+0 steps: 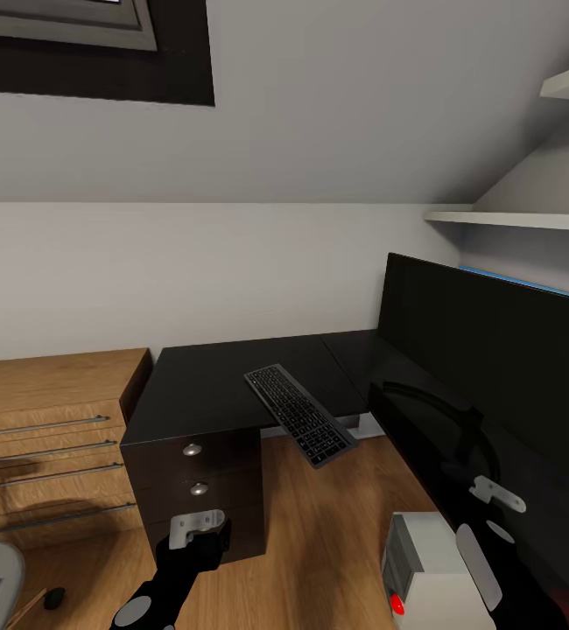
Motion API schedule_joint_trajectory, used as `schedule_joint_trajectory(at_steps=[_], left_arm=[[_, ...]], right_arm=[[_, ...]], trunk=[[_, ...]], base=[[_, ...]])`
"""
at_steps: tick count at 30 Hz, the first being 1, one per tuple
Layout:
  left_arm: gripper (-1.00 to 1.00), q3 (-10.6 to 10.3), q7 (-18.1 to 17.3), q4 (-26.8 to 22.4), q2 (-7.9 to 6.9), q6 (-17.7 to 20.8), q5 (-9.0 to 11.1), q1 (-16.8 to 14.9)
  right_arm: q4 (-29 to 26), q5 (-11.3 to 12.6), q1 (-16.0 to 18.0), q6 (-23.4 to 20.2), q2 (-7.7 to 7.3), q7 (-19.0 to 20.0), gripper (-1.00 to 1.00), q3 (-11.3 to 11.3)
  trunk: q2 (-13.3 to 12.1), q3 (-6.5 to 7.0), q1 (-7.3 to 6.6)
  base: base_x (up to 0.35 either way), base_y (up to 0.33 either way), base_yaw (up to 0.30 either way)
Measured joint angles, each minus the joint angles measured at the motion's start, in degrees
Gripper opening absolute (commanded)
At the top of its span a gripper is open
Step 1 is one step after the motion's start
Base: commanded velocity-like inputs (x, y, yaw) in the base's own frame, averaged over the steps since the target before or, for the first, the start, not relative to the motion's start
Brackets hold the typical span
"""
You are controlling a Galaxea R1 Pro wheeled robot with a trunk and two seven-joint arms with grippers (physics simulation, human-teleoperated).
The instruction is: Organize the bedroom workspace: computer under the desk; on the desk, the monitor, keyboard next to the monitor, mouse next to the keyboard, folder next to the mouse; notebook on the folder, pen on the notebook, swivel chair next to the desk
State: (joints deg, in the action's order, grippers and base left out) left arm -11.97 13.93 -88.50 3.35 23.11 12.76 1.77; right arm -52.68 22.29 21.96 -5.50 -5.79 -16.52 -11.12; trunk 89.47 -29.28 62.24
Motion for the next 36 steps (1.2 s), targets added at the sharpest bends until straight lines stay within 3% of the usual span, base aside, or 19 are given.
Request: schedule_joint_trajectory(at_steps=[14,22,29,32,36], left_arm=[[1.00,0.0,0.0,0.0,0.00,0.0,0.0,0.0],[1.00,0.0,0.0,0.0,0.00,0.0,0.0,0.0],[1.00,0.0,0.0,0.0,0.00,0.0,0.0,0.0],[1.00,0.0,0.0,0.0,0.00,0.0,0.0,0.0],[1.00,0.0,0.0,0.0,0.00,0.0,0.0,0.0]], right_arm=[[-0.3,0.1,0.0,0.0,0.00,0.0,-1.00,0.1],[-0.9,0.1,0.0,0.0,0.02,0.0,-1.00,0.1],[-7.0,0.0,-0.3,-0.6,0.29,-0.1,-1.00,0.3],[-11.6,0.0,-1.1,-3.7,0.97,0.0,-1.00,0.5],[-18.4,-0.1,-2.4,-12.5,2.97,0.3,-1.00,0.6]], trunk=[[0.0,0.00,0.00],[-3.2,1.43,-1.75],[-6.0,2.69,-3.29],[-7.2,3.23,-3.95],[-8.8,3.95,-4.83]], base=[[0.000,0.000,0.000],[0.000,0.000,0.000],[0.000,0.000,0.000],[0.000,0.000,0.000],[0.000,0.000,0.000]])
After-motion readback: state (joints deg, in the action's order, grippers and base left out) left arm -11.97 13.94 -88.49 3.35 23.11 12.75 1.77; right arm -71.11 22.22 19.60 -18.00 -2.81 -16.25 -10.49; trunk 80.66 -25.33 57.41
